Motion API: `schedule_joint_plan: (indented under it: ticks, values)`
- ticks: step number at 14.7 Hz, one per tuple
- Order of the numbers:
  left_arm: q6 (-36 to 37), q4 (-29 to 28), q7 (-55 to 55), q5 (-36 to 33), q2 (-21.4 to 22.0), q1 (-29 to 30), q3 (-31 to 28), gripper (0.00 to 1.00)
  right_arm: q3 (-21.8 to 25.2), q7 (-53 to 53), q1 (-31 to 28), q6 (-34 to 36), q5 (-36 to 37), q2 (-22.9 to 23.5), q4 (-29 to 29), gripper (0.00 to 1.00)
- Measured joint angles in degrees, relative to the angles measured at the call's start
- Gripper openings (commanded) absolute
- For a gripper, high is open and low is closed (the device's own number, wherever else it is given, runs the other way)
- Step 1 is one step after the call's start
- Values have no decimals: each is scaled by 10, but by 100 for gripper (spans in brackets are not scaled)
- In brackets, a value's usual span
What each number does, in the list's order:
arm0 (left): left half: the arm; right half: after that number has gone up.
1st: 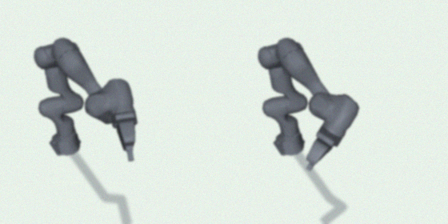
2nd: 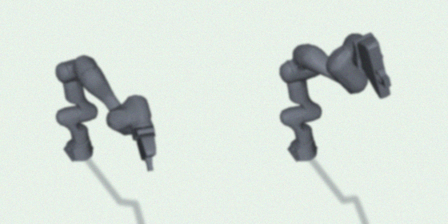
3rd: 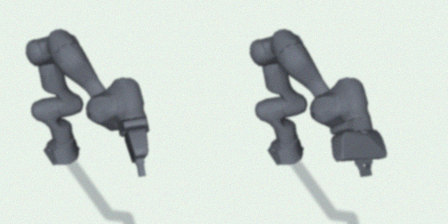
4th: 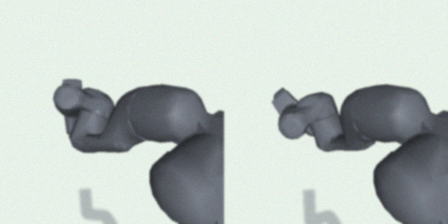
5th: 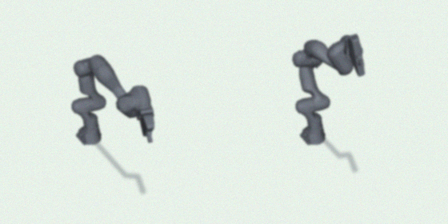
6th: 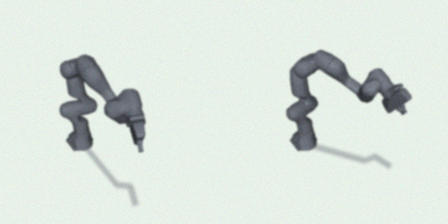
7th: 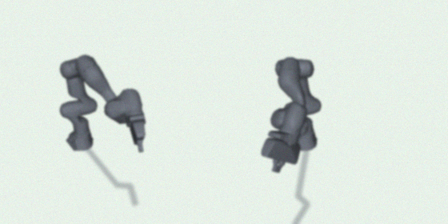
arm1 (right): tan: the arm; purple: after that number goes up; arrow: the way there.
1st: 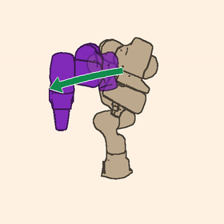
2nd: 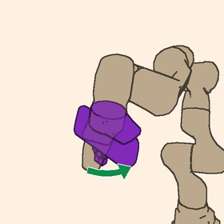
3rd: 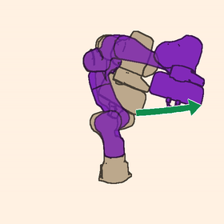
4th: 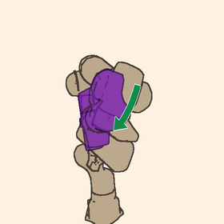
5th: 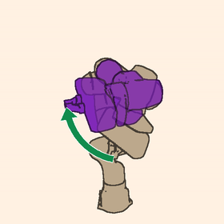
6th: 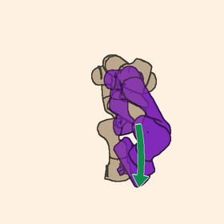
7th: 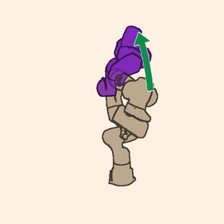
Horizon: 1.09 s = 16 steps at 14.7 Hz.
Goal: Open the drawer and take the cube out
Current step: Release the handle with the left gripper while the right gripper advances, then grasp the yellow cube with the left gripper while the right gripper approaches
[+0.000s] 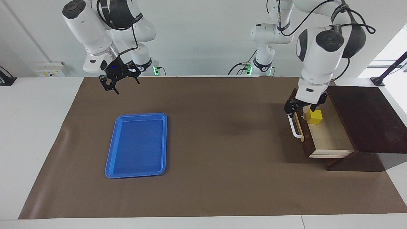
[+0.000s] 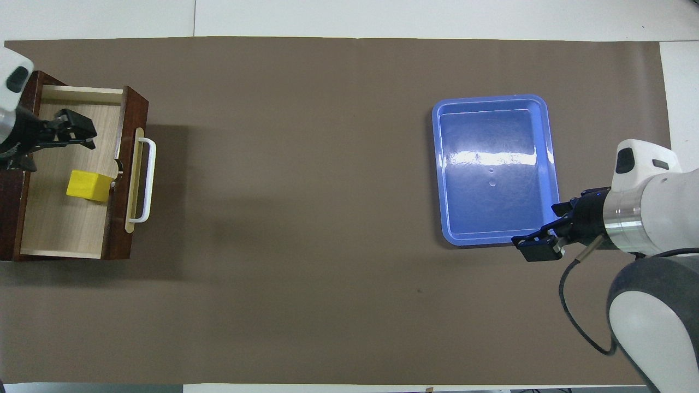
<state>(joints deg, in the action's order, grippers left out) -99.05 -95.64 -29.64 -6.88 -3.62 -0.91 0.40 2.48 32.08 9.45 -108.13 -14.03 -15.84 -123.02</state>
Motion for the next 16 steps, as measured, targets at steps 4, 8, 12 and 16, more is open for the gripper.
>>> schedule_joint_plan:
  ticks: [4,8,12,16]
  values:
    - [-58,-71,-205,1,20,16,1,100,0,144,12,-56,-64,-5,-51,100]
    - [-124,-137,-368,1,45,38,1,100,-1,319,35,-152,-208,-3,-114,100]
    - [-171,-176,-424,1,48,51,2,100,-1,496,81,-234,-369,38,-140,100]
    - [-207,-207,-450,1,36,50,7,100,-2,739,159,-316,-631,100,-140,100]
